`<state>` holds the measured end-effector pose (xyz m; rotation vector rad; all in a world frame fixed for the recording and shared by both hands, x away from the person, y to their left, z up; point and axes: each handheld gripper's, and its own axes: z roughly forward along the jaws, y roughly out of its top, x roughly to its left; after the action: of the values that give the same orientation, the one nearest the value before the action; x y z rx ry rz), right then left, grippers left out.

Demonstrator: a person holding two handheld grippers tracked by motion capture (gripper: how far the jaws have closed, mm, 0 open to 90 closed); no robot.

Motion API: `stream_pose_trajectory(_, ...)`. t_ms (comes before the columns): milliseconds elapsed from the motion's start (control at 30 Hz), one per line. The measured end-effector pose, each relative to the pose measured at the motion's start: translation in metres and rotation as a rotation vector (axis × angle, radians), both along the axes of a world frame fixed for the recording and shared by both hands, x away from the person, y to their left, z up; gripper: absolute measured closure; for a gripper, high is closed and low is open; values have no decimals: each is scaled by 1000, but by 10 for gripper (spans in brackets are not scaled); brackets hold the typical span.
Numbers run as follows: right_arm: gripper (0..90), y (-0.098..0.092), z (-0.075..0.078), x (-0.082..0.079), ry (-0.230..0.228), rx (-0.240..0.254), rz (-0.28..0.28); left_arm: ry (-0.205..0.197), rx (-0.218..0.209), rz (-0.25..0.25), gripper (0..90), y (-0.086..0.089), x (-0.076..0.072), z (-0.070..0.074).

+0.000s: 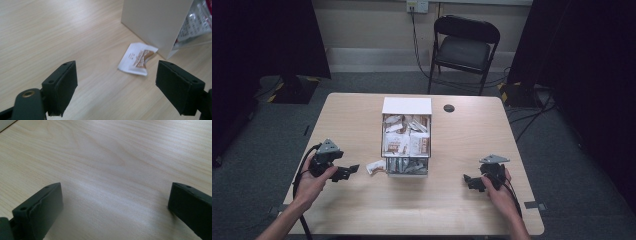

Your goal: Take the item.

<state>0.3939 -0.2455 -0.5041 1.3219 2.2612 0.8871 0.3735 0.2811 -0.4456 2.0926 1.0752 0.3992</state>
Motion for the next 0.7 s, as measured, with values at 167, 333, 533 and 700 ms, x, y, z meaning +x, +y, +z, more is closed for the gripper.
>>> stream_pose_trajectory(167,0,0,0,0,0,0,0,5,15,40,179,13,-7,-8)
stream_pose_trajectory(333,0,0,0,0,0,0,0,-8,-9,114,181,31,-10,-11)
stream_pose_trajectory(533,0,0,0,0,0,-1,0,-13,9,192,195,51,-9,-25)
stream_pose_trajectory(700,0,0,0,0,0,0,0,11,44,229,188,61,-7,-39)
